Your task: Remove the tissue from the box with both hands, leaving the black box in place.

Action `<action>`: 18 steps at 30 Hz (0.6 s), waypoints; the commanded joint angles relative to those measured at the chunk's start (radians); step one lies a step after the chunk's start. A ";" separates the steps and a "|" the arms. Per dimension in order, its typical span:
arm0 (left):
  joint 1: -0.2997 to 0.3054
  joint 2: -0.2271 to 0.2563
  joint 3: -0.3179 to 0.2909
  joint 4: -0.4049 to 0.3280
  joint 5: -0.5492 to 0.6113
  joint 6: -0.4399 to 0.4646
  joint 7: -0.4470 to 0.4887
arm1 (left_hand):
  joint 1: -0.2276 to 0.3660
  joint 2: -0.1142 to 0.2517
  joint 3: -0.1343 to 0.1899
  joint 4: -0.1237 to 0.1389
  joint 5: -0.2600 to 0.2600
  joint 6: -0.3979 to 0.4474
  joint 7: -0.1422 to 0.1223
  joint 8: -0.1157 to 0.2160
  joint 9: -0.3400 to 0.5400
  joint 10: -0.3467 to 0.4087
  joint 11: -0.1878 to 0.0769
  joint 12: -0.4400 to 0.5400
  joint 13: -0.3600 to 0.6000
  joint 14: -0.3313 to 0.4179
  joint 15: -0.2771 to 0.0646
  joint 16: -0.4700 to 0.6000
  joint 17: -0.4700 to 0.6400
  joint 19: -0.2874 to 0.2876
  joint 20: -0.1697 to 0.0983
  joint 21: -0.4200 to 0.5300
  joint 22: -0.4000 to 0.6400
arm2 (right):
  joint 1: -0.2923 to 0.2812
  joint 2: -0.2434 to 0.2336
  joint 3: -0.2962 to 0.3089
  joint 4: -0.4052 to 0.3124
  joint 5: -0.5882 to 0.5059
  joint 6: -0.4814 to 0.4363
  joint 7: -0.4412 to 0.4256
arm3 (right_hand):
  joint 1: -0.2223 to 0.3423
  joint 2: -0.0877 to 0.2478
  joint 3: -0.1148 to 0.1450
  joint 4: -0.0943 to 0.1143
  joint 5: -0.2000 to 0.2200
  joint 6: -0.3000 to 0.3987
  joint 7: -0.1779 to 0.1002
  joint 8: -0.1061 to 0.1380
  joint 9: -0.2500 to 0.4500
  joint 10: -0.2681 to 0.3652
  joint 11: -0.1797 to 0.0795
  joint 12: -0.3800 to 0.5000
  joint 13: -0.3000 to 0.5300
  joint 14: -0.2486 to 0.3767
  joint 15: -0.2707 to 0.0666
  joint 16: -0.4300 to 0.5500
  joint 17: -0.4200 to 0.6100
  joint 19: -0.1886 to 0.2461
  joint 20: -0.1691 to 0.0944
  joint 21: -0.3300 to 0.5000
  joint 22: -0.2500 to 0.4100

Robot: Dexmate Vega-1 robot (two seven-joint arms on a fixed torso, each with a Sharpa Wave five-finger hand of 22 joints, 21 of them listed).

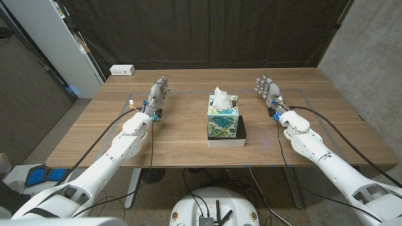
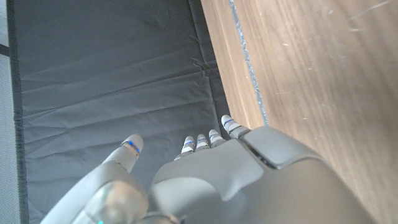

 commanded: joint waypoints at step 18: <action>-0.034 0.005 0.018 0.111 0.201 -0.201 0.084 | 0.070 -0.107 -0.071 -0.218 -0.020 -0.111 -0.064 -0.025 0.007 -0.102 -0.070 0.003 0.005 -0.055 -0.066 -0.005 -0.010 0.056 -0.051 -0.002 -0.002 | -0.045 -0.004 0.017 -0.073 -0.050 0.008 -0.119 | 0.007 0.033 0.002 -0.007 0.004 0.017 0.004 0.011 0.002 0.017 0.001 0.014 0.005 0.022 -0.033 0.006 -0.007 0.006 0.002 0.010 0.004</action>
